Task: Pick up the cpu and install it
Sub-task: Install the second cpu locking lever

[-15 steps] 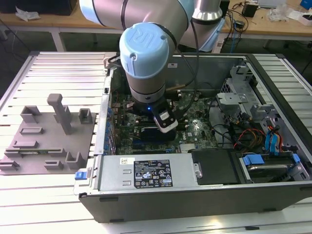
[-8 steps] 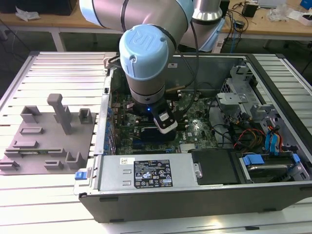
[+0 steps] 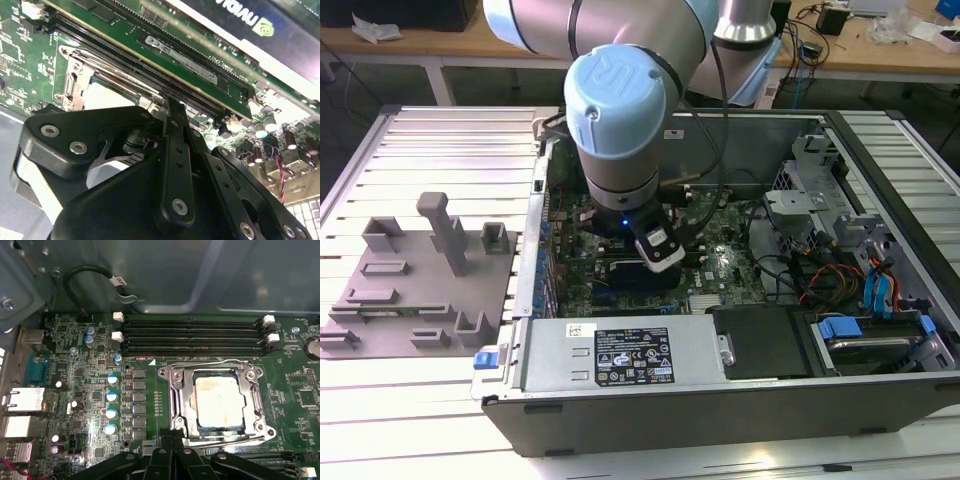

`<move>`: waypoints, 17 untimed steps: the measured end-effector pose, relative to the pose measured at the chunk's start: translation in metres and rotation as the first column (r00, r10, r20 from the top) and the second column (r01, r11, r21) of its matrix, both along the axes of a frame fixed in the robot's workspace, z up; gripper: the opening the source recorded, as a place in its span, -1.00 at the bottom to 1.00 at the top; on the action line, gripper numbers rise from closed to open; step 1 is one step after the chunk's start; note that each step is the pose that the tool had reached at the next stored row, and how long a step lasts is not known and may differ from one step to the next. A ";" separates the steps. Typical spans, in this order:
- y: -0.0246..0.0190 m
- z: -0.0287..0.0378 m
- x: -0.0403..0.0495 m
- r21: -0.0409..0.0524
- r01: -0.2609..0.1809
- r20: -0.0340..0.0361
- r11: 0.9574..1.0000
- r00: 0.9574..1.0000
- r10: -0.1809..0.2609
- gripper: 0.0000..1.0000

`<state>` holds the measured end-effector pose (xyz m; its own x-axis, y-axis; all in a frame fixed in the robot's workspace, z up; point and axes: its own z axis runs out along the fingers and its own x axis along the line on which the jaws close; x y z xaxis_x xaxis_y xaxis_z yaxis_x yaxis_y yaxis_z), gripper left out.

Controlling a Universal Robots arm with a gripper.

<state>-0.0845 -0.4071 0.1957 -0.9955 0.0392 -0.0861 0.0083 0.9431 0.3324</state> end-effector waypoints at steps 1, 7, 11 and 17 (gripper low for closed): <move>0.0000 0.0030 0.0000 -0.003 0.001 0.000 1.000 1.000 -0.001 -0.79; 0.0004 0.0146 0.0000 -0.024 0.009 0.000 1.000 1.000 -0.009 -0.79; 0.0010 0.0224 0.0002 -0.061 0.021 0.000 0.998 1.000 -0.021 -0.79; 0.0038 0.0245 0.0004 -0.096 0.038 0.001 0.995 0.999 -0.038 -0.79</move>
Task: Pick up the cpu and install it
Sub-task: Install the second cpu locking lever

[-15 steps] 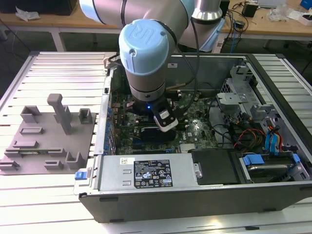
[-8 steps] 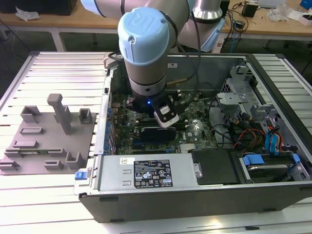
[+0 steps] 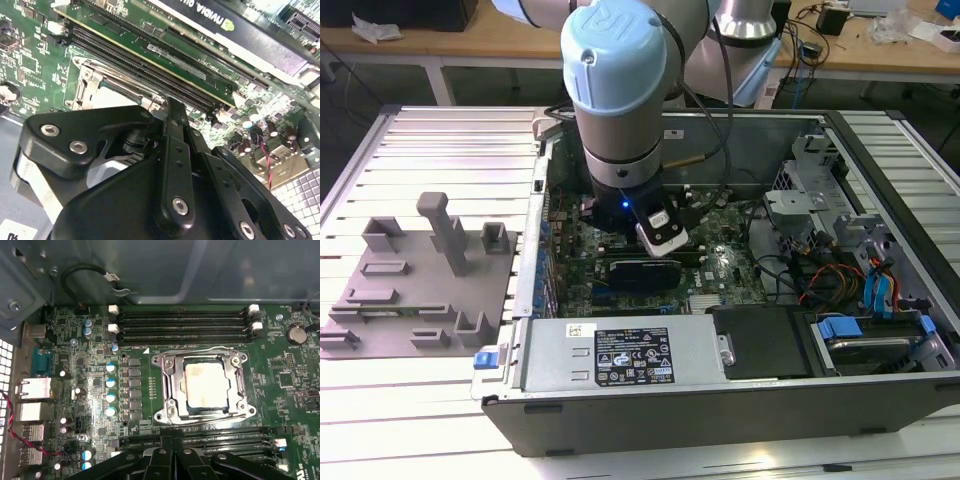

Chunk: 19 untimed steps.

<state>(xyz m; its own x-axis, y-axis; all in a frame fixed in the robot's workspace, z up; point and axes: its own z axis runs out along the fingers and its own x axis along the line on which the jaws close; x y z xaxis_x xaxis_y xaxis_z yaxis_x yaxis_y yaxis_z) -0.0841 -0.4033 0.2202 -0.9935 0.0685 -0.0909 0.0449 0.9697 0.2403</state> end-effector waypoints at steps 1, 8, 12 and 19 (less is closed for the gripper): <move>0.0020 0.0000 0.0000 0.000 0.002 0.000 1.000 1.000 -0.002 -0.79; 0.0210 -0.0008 0.0038 -0.002 0.014 0.000 1.000 1.000 -0.014 -0.79; 0.0311 -0.0015 0.0228 -0.005 0.019 0.000 1.000 1.000 -0.019 -0.79; 0.0352 0.0016 0.0430 -0.013 0.024 0.000 1.000 1.000 -0.024 -0.79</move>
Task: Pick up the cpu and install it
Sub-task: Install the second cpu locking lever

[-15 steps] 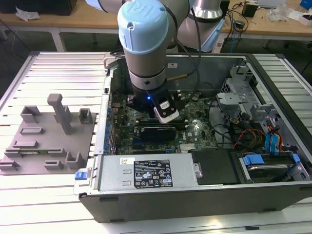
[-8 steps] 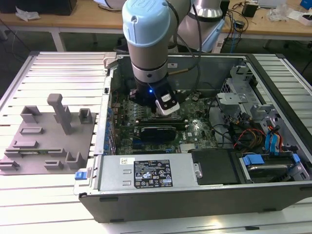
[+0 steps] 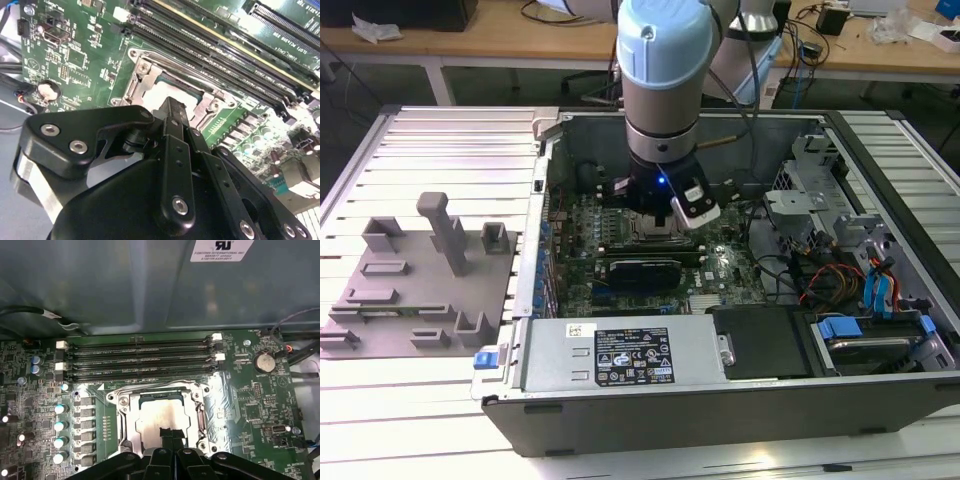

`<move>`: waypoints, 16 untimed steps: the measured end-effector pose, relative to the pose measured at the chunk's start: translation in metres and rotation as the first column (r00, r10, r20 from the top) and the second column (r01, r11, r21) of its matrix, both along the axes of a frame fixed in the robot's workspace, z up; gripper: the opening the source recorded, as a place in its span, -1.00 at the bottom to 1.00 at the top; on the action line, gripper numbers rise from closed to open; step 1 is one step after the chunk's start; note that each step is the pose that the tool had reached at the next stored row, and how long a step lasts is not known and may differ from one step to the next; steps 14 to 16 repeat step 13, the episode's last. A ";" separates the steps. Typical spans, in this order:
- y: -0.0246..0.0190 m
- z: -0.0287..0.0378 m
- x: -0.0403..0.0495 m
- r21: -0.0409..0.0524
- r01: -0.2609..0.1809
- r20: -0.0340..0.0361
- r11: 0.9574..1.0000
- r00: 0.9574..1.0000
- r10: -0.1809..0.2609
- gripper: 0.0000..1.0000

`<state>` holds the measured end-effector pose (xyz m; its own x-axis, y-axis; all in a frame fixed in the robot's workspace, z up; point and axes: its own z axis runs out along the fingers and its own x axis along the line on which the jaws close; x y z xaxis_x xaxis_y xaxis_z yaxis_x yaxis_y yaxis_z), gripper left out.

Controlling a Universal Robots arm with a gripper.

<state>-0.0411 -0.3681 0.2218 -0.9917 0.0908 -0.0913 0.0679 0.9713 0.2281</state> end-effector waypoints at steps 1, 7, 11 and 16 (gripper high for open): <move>0.0001 0.0031 0.0000 -0.004 0.002 0.000 1.000 1.000 -0.002 -0.79; 0.0006 0.0126 0.0001 -0.026 0.009 0.000 1.000 1.000 -0.009 -0.79; 0.0006 0.0127 0.0001 -0.027 0.007 0.000 1.000 1.000 -0.007 -0.79; 0.0006 0.0127 0.0001 -0.027 0.007 0.000 1.000 1.000 -0.007 -0.79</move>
